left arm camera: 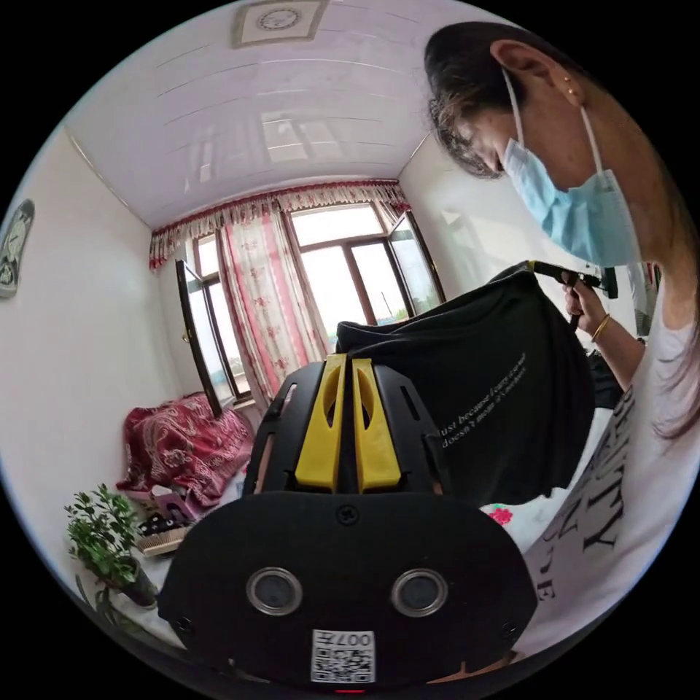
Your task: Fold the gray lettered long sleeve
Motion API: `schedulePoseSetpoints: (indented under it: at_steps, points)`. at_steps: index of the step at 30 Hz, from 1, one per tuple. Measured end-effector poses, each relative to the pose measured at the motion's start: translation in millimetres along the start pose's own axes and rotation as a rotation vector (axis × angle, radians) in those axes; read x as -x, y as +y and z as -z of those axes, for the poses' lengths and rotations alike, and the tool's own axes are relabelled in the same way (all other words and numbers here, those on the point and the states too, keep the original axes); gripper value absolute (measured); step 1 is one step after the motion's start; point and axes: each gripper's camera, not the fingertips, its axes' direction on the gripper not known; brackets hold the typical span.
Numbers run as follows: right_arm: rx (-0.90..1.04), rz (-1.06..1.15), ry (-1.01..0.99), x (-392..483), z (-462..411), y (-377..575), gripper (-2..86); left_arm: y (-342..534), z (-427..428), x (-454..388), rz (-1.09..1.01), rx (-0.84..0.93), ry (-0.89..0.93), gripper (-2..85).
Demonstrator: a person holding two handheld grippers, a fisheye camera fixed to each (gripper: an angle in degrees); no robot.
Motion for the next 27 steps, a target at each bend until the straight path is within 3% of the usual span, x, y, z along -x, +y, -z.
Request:
schedulePoseSetpoints:
  at_steps: [3, 6, 8, 10, 15, 21, 27]
  points:
    - [0.059, -0.052, -0.063, -30, -56, -3, 0.4, -9, -50, 6, 0.01, 0.047, -0.034, -0.5]
    - [0.194, -0.064, -0.058, -52, -144, 20, 1.0, 13, -163, 25, 0.095, 0.256, 0.017, 0.6]
    - [0.306, -0.092, -0.089, -65, -206, 53, 1.8, 54, -246, 36, 0.194, 0.431, 0.06, 3.2]
    - [0.427, -0.149, -0.114, -80, -260, 101, 2.9, 131, -330, 44, 0.328, 0.794, -0.019, 5.4]
    - [0.837, -0.261, 0.005, -135, -335, 281, 5.5, 238, -322, 25, 0.404, 0.93, -0.175, 4.9]
    - [1.239, -0.375, 0.118, -207, -372, 474, 7.2, 364, -313, -34, 0.59, 1.281, -0.038, 5.6]
    - [1.426, -0.303, 0.094, -232, -435, 577, 8.7, 405, -322, -81, 0.718, 1.384, -0.017, 4.8]
